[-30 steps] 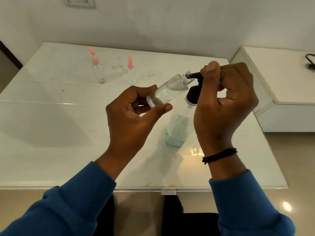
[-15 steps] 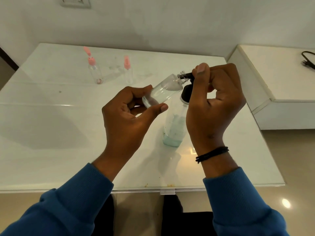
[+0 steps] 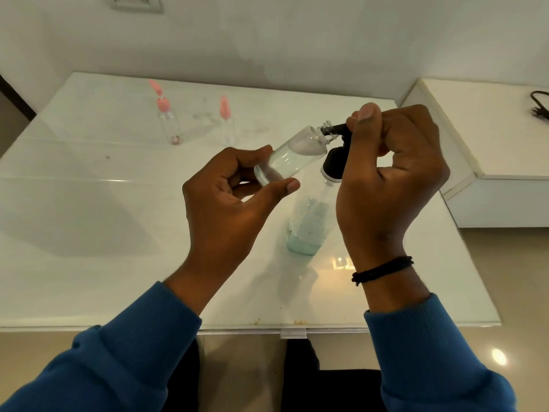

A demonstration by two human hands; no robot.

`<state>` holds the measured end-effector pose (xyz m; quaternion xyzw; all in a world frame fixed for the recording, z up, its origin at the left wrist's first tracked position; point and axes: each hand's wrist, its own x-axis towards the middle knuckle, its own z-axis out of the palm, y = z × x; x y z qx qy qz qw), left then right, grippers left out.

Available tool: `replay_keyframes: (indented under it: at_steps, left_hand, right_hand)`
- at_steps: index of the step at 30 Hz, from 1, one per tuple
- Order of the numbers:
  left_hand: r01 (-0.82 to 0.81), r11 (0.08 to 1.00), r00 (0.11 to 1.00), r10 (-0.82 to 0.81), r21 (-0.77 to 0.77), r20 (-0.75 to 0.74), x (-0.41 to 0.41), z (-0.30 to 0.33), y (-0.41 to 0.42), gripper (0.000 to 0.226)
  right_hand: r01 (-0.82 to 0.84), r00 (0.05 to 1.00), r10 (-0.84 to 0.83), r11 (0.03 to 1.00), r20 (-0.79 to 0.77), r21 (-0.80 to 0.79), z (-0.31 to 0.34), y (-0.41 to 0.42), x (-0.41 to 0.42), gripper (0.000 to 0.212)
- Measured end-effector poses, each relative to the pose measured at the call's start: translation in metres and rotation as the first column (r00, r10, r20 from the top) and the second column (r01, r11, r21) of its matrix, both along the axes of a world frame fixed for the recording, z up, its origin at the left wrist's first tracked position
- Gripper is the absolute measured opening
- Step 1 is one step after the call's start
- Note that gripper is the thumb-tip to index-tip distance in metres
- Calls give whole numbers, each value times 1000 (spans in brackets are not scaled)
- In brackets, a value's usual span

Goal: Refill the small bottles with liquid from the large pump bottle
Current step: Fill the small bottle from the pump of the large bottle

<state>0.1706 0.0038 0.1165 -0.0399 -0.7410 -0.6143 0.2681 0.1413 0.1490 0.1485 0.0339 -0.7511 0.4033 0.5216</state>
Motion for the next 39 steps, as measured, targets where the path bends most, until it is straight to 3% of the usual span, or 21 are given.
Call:
replay_keyframes:
  at_steps: [39]
  left_hand:
    - [-13,1000,1000,13,-20,-4,0,1,0,40]
  right_hand:
    - [7,1000,-7,1000,4,0,0,-3,1,26]
